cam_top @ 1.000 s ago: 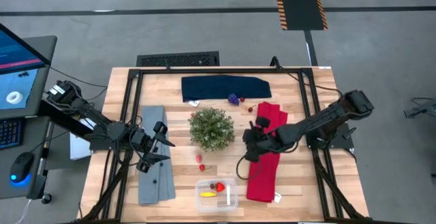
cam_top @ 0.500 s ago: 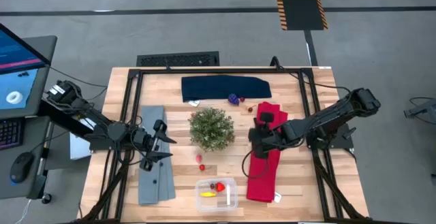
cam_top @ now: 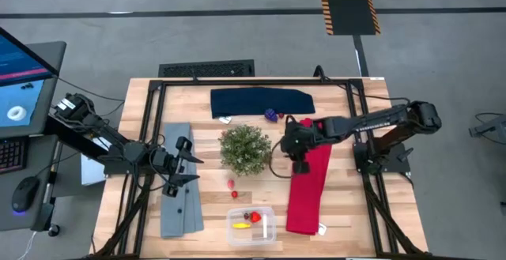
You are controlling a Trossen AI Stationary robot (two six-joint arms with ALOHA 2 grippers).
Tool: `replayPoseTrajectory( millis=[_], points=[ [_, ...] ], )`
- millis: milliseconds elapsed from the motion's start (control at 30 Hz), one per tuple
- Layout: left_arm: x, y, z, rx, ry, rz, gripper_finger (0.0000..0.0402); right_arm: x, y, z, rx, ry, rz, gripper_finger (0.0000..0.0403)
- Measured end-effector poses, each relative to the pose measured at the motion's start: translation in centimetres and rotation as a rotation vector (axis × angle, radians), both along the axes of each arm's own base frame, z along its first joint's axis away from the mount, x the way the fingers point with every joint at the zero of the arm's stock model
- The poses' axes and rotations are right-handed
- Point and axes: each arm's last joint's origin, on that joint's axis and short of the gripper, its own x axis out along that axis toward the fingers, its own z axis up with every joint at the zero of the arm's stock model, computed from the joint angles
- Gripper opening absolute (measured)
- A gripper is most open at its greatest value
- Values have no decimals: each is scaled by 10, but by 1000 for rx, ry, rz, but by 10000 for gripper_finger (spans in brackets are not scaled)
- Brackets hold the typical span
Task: Pick and placing Produce into tupperware
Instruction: Put the strawberry into the transparent container
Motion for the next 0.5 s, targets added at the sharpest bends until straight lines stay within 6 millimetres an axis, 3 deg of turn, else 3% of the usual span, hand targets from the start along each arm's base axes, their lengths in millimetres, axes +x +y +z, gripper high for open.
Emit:
replayPoseTrajectory(
  millis=[167, 500],
  points=[
    [0, 0, 0, -25, 9, -10, 203, 13, -13, 4, 29, -130, 68, 121],
    [1, 0, -2, -46, 28, -22, 203, 24, -29, -22, 12, -67, 74, 112]
  ],
)
